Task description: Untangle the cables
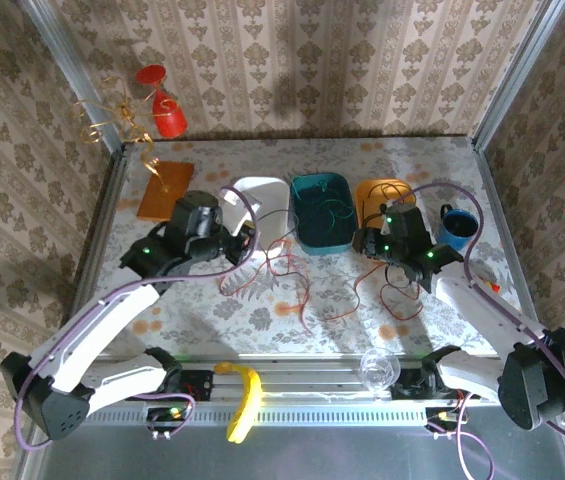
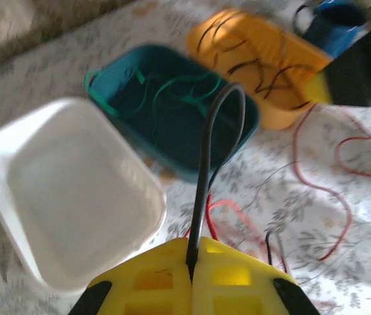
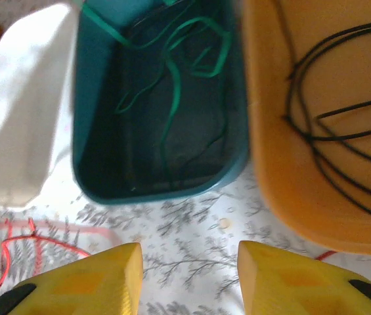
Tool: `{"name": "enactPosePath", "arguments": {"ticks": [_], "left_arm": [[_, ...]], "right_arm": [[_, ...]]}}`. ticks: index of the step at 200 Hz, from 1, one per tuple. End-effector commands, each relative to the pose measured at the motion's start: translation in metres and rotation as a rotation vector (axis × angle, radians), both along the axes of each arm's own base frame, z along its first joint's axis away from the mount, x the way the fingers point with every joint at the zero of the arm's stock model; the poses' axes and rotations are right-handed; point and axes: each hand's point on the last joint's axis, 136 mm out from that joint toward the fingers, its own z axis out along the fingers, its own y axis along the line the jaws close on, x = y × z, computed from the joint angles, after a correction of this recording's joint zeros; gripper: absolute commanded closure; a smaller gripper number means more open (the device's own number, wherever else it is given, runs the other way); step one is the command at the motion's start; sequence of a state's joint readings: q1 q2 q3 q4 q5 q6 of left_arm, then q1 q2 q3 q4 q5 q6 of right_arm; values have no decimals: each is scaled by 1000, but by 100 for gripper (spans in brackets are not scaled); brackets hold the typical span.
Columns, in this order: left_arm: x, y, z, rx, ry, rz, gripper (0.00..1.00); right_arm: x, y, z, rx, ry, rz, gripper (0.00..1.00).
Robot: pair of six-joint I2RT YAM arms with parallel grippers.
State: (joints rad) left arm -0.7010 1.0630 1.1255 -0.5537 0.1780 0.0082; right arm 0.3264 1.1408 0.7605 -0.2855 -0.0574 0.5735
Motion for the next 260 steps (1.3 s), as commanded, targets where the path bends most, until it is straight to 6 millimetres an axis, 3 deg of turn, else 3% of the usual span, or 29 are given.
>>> {"name": "enactPosePath", "arguments": {"ticks": [1, 26, 58, 79, 88, 102, 120, 144, 164, 192, 220, 237, 260], "left_arm": [[-35, -2, -4, 72, 96, -169, 100], [-45, -5, 23, 33, 71, -208, 100], [-29, 5, 63, 34, -96, -131, 100], [-28, -5, 96, -22, -163, -154, 100], [-30, -12, 107, -36, -184, -180, 100], [-30, -24, 119, -53, -202, -211, 100], [-26, -39, 110, -52, -173, -245, 100], [-24, -54, 83, -33, -123, -283, 100], [-21, -61, 76, -48, -108, -286, 100], [-12, -67, 70, -56, -109, -265, 100], [-12, -75, 76, -90, -126, -282, 100], [-18, -78, 84, -93, -145, -310, 100], [-28, -79, 95, -61, -176, -344, 100]], "right_arm": [[5, -20, 4, 7, -27, -112, 56], [3, -25, 3, 8, -27, -131, 56], [0, -27, -1, 19, -24, -142, 56], [2, -26, 1, 28, -31, -138, 56], [3, -17, 7, 54, -55, -92, 57], [1, 18, 27, 148, -114, 103, 57], [-18, 62, 52, 260, -145, 362, 57], [-48, 104, 80, 358, -150, 611, 56], [-67, 128, 95, 429, -118, 753, 55], [-84, 145, 91, 419, -50, 859, 55], [-60, 128, 80, 323, -91, 703, 55], [-30, 92, 66, 203, -115, 468, 55], [-4, 16, 46, 87, -122, 67, 54]]}}
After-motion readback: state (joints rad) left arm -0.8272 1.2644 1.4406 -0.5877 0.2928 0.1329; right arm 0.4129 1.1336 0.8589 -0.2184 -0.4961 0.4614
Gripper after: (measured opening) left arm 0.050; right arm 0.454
